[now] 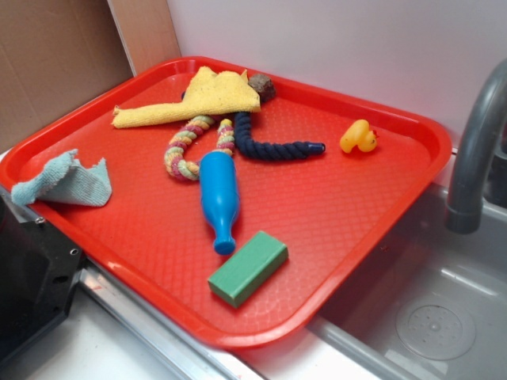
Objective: Grab the yellow duck.
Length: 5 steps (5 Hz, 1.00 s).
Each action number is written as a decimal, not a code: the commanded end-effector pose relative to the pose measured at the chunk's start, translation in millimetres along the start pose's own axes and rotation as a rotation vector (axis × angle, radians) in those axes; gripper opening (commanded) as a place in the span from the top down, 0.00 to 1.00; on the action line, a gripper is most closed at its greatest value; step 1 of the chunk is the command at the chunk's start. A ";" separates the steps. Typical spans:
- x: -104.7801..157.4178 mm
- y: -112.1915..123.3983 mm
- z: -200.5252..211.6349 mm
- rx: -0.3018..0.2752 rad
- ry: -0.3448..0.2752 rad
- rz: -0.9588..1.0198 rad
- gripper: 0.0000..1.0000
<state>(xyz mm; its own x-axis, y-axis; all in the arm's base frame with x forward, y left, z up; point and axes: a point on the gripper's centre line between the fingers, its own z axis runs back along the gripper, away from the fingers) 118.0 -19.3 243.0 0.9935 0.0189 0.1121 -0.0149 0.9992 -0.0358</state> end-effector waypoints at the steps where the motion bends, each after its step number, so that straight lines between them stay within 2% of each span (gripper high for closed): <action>1: 0.0 0.0 0.0 0.000 0.000 0.000 0.00; 2: 45.3 -27.5 -40.8 -0.060 -0.052 -0.247 0.00; 3: 87.7 -55.1 -73.2 -0.026 -0.108 -0.445 0.00; 5: 87.7 -55.1 -73.2 -0.026 -0.108 -0.445 0.00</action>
<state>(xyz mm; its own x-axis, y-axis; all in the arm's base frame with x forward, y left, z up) 210.9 -70.3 173.8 0.8951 -0.4052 0.1861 0.4107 0.9117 0.0102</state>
